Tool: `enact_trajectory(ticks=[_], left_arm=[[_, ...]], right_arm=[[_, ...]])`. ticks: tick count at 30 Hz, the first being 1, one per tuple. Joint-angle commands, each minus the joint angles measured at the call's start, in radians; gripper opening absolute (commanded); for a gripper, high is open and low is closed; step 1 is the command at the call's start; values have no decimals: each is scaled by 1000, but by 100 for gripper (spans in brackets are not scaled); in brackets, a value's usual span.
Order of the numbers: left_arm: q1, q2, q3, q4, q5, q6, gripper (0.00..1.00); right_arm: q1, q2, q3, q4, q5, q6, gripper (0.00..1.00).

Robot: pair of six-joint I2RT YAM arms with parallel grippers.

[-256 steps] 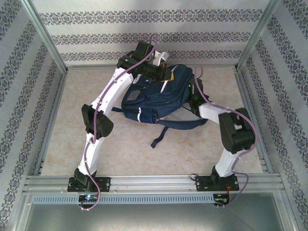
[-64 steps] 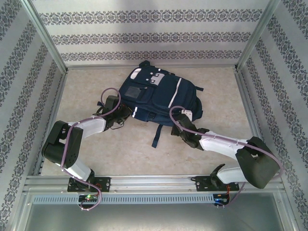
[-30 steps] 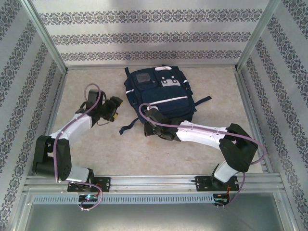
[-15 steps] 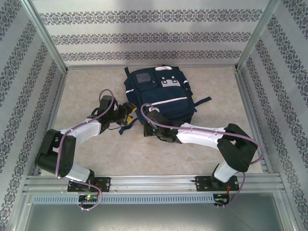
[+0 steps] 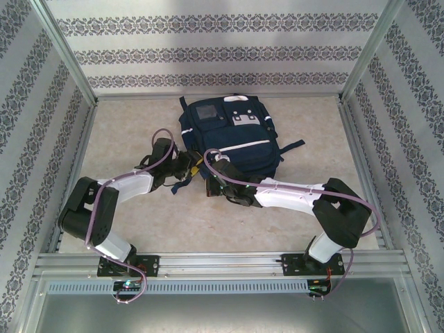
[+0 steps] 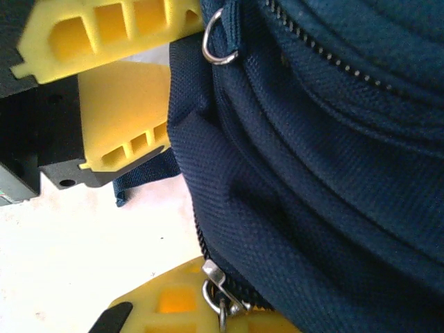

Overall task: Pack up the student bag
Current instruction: Zip the student bag at the center of the table.

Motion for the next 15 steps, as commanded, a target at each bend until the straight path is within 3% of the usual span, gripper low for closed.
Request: enact_trajectory(ticks=[1,8,15], left_arm=[[-15,29,28,49,-26,-4,30],[-9,1,68,-34,-79,70,0],[22,-24,85,-106,-95,107,0]], right_arm=[[8,16,-7,81,-8,9,0],[11,9,-12,14,40,11,0],[11,-43,-15,-97,104,-7,0]])
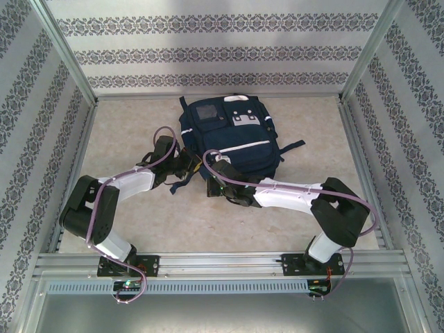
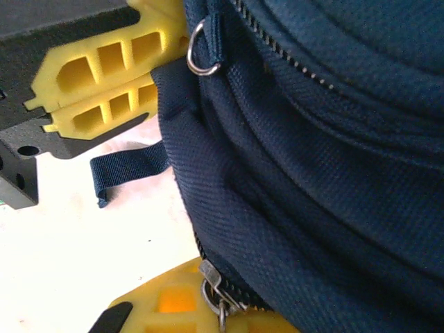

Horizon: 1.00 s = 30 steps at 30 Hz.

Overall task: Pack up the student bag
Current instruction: Zip the student bag at the center of the table.

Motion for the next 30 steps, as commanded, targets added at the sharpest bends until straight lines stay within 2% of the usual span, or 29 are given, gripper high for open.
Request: enact_trajectory(ticks=[1,9,18,23,30], left_arm=[[27,-33,38,-35,-67,50,0],[39,-40,35,-71,-82,67,0],[42,-35,40,-75,-79,78,0],[43,-43,47,-107,-87,100,0],[43,-28,69,-139,-100,97,0]], right_arm=[[8,-54,-12,-98,71,-11,0],[-23,-92,48,-304,2,-21,0],[-100,-116,75,-328,-256,43,0],[-125,-105,138,-428,-278,33,0],[-182,-145,155,-593,-343,-64,0]])
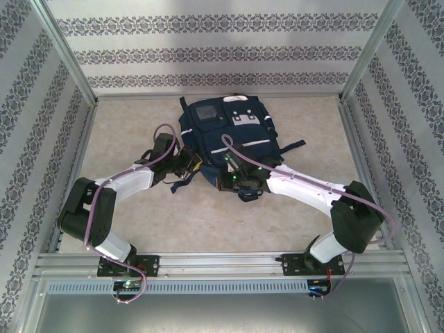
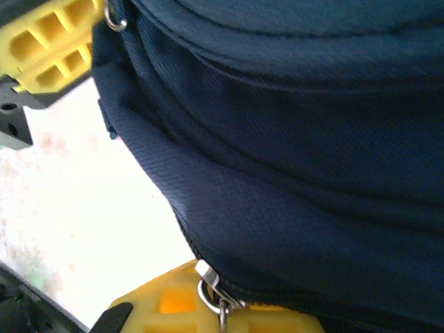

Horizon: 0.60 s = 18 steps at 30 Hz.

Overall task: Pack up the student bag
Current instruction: Zip the student bag at the center of the table.

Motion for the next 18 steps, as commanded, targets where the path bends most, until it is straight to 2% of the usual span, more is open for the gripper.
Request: enact_trajectory(ticks=[1,4,6,18], left_arm=[[40,-6,28,-50,-109,34,0],[40,-5,28,-48,-111,35,0],[40,-5,29,-54,-113,40,0],[69,-24,23,-83,-121,44,0]], right_arm=[[-41,-56,19,-195,-46,-61,0],[-76,-68,-6,-221,-95,-73,0],[-87,-82,-25,-233,-84,-84,0],[-213,-199,-99,-333,137,-152,0]])
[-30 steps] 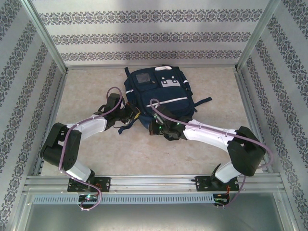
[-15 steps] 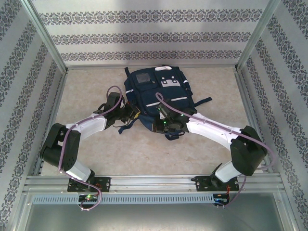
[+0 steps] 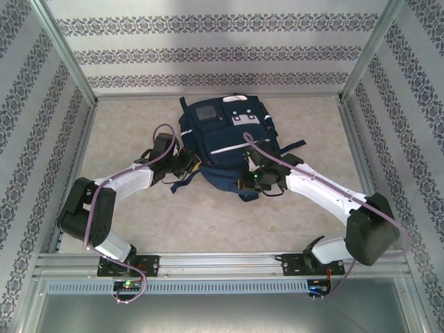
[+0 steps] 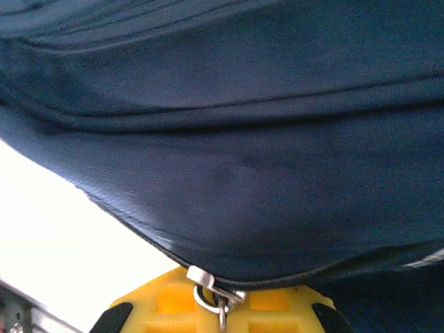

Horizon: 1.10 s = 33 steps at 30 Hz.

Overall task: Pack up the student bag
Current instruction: Zip the student bag at the center of the table.

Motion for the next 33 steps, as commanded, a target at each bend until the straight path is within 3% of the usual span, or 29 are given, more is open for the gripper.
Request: enact_trajectory(ticks=[1,4,7,12,13,17,22,28,33], left_arm=[[61,-28,18,-51,-118,33,0],[62,-34,26,-63,-124,35,0],[64,-35,42,-85,-125,45,0],[103,-55,119,-192,-134,54,0],[113,-59,152,-227,-144,61,5],[164,-72,289,-390,-163,96,45],[180,-219,299,-502,-143,87,70],[181,-400,204,-689,-105,1,75],[179,-510,51,-701,-83,-36,76]], right_arm=[[-58,-67,-44,-127,165,-28,0],[-88,-97,-78,-99,187,-37,0],[-83,-122,-98,-34,95,-45,0],[30,-156,-89,37,37,-11,0],[68,-157,-78,46,44,2,0],[176,-128,-57,136,62,108,0],[270,-31,-44,334,77,275,0],[368,189,133,431,89,314,0],[411,346,304,444,66,314,0]])
